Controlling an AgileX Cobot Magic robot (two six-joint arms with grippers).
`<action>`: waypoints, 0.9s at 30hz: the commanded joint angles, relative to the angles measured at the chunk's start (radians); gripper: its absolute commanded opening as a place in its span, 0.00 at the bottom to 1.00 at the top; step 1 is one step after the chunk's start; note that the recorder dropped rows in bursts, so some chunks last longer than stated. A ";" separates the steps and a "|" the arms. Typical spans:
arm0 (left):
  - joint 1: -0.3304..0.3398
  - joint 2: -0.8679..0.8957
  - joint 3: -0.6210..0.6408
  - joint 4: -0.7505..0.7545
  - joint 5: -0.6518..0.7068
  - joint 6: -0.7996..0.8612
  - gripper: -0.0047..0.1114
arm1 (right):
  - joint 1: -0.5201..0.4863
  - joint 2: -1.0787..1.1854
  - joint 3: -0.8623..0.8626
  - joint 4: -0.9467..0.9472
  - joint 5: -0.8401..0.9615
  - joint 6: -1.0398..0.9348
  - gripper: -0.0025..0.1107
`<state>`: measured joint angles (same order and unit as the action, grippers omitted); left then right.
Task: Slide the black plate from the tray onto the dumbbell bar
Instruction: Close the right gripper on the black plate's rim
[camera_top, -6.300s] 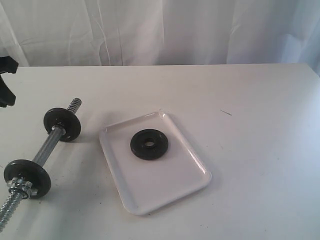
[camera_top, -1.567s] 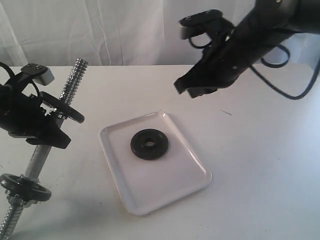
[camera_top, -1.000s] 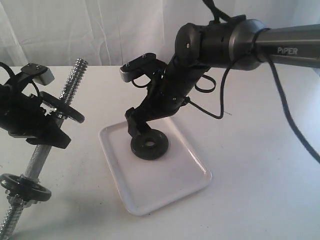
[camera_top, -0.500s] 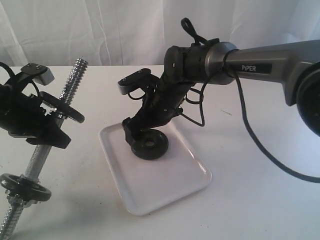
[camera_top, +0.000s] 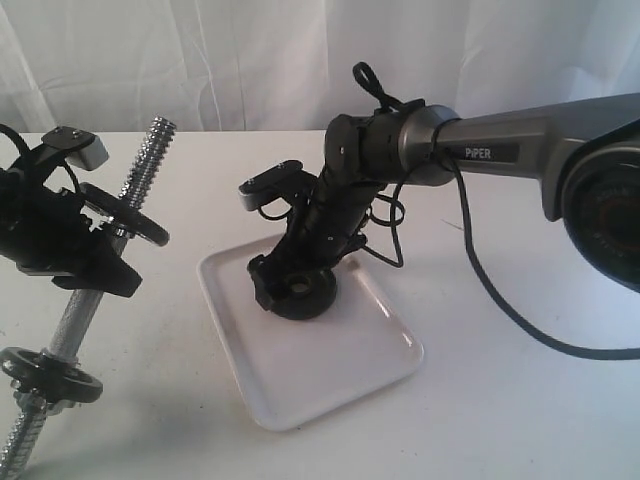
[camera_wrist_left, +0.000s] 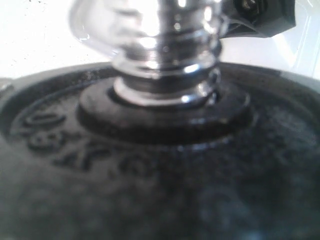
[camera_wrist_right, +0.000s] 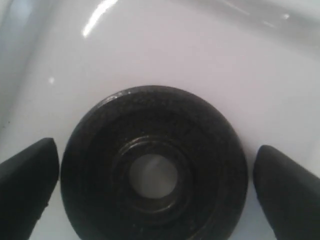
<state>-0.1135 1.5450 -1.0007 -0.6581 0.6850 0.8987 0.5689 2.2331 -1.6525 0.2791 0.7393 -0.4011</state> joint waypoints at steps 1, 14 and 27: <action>0.001 -0.056 -0.031 -0.131 0.023 -0.005 0.04 | 0.001 0.016 -0.003 0.000 0.003 0.006 0.95; 0.001 -0.056 -0.031 -0.131 0.019 -0.005 0.04 | 0.029 0.028 -0.003 -0.031 0.048 0.002 0.95; 0.001 -0.056 -0.031 -0.131 0.023 -0.005 0.04 | 0.048 0.028 -0.003 -0.123 0.086 0.068 0.95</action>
<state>-0.1135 1.5446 -1.0007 -0.6581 0.6850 0.8965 0.6154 2.2432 -1.6646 0.1566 0.7730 -0.3672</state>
